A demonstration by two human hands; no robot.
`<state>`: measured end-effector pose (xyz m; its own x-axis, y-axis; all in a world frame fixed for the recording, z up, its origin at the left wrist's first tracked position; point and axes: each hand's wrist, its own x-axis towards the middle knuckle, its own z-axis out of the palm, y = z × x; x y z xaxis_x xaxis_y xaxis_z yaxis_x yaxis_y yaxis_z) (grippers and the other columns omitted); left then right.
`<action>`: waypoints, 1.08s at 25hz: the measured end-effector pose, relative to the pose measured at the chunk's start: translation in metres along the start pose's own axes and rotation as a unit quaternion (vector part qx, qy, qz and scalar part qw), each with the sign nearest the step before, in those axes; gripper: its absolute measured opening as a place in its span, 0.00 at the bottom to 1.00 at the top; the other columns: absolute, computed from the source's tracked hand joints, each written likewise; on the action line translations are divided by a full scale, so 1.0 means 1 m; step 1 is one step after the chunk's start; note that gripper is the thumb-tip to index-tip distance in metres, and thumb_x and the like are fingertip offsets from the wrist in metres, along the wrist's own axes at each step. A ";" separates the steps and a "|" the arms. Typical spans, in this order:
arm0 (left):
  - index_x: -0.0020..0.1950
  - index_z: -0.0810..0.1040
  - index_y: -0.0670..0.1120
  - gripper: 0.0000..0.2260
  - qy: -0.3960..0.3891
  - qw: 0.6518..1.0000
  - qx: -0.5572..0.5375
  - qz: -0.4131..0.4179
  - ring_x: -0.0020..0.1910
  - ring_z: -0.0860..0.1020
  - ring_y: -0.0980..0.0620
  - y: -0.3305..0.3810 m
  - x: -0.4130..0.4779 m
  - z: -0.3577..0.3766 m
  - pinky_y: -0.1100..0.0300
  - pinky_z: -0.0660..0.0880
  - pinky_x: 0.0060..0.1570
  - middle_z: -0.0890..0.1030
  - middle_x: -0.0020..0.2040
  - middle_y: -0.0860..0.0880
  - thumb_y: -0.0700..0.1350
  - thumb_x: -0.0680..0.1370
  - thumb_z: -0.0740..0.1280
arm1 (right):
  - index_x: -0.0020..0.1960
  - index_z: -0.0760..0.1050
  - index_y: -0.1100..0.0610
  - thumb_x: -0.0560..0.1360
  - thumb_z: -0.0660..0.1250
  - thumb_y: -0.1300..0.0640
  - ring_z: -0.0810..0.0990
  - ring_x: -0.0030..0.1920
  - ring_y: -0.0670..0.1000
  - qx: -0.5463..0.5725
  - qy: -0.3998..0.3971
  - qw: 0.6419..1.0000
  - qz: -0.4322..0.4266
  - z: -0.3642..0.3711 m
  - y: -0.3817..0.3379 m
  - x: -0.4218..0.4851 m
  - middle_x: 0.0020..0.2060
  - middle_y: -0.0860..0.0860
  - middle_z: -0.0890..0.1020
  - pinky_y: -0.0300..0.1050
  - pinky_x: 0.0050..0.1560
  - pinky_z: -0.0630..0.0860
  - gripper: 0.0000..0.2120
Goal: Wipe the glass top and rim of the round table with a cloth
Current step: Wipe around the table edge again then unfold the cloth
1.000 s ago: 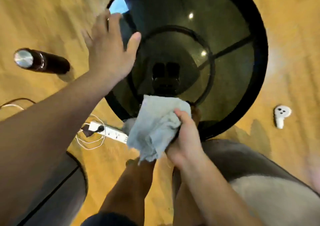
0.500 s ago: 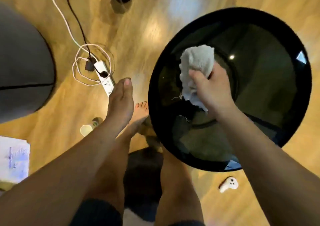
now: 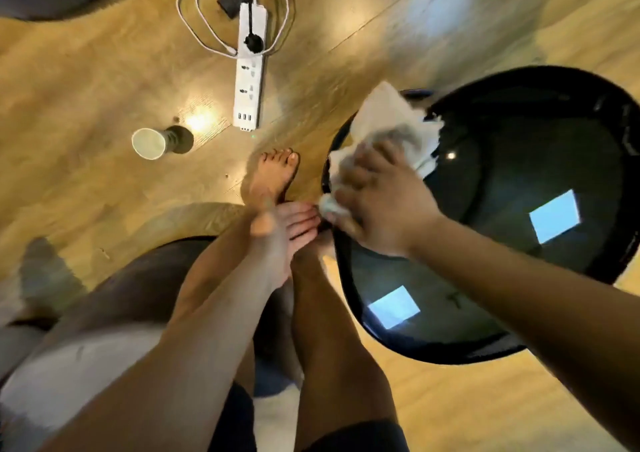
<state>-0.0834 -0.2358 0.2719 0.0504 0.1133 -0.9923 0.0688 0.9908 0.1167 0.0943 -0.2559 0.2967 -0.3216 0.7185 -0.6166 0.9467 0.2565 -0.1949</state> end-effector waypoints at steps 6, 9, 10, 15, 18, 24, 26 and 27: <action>0.60 0.79 0.38 0.34 0.039 0.994 0.073 0.070 0.57 0.79 0.47 0.033 0.010 0.006 0.54 0.71 0.63 0.81 0.60 0.42 0.59 0.84 0.40 | 0.62 0.79 0.50 0.78 0.53 0.38 0.70 0.70 0.59 -0.023 -0.066 0.981 -0.180 0.009 -0.007 -0.015 0.66 0.53 0.78 0.61 0.72 0.57 0.25; 0.59 0.80 0.41 0.33 -0.028 0.982 0.140 0.121 0.56 0.79 0.49 0.040 0.008 0.026 0.51 0.70 0.67 0.82 0.59 0.43 0.60 0.84 0.42 | 0.64 0.77 0.53 0.77 0.52 0.37 0.75 0.62 0.65 0.004 0.072 0.996 0.058 -0.021 0.094 0.012 0.61 0.59 0.79 0.63 0.63 0.66 0.28; 0.59 0.80 0.44 0.32 -0.060 0.970 0.185 0.145 0.58 0.79 0.49 0.041 0.007 0.031 0.49 0.70 0.68 0.81 0.60 0.44 0.61 0.83 0.42 | 0.64 0.75 0.55 0.77 0.50 0.36 0.74 0.61 0.67 -0.016 0.068 0.986 0.149 -0.025 0.129 0.007 0.60 0.62 0.79 0.63 0.61 0.66 0.30; 0.49 0.79 0.61 0.27 -0.105 0.924 0.308 0.200 0.63 0.77 0.51 0.069 0.007 0.046 0.45 0.68 0.69 0.81 0.60 0.53 0.71 0.74 0.44 | 0.62 0.77 0.55 0.78 0.50 0.39 0.67 0.69 0.63 0.105 0.116 0.882 0.444 -0.019 0.128 0.013 0.62 0.60 0.77 0.63 0.71 0.56 0.27; 0.61 0.79 0.60 0.31 -0.061 0.896 0.358 0.256 0.66 0.75 0.49 0.091 0.003 0.063 0.41 0.67 0.69 0.79 0.65 0.51 0.72 0.75 0.44 | 0.57 0.82 0.51 0.77 0.52 0.41 0.66 0.70 0.60 0.126 0.124 0.966 0.191 0.012 0.017 0.014 0.58 0.52 0.81 0.63 0.75 0.45 0.24; 0.71 0.73 0.51 0.24 -0.115 0.811 0.477 0.317 0.69 0.72 0.52 0.088 0.008 0.119 0.53 0.68 0.69 0.75 0.70 0.49 0.59 0.83 0.47 | 0.70 0.73 0.48 0.79 0.55 0.43 0.61 0.76 0.56 0.061 0.156 0.982 -0.083 0.057 0.038 -0.036 0.72 0.50 0.72 0.57 0.76 0.49 0.22; 0.67 0.74 0.54 0.22 -0.132 0.810 0.453 0.349 0.66 0.74 0.55 0.081 0.009 0.139 0.56 0.69 0.67 0.77 0.67 0.51 0.60 0.82 0.49 | 0.71 0.72 0.51 0.81 0.54 0.43 0.64 0.75 0.59 0.061 0.248 0.965 0.055 0.060 0.095 -0.045 0.73 0.52 0.70 0.57 0.73 0.57 0.23; 0.66 0.75 0.56 0.19 -0.134 0.811 0.434 0.369 0.63 0.74 0.57 0.080 0.010 0.148 0.58 0.69 0.65 0.78 0.65 0.54 0.59 0.82 0.50 | 0.70 0.72 0.52 0.80 0.54 0.43 0.65 0.74 0.61 0.048 0.266 0.953 0.133 0.066 0.120 -0.056 0.74 0.54 0.69 0.57 0.70 0.60 0.24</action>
<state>0.0700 -0.1666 0.2775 0.6033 0.5160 -0.6082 0.5914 0.2222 0.7752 0.2272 -0.3085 0.2573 -0.0096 0.9829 -0.1840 0.9850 -0.0225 -0.1713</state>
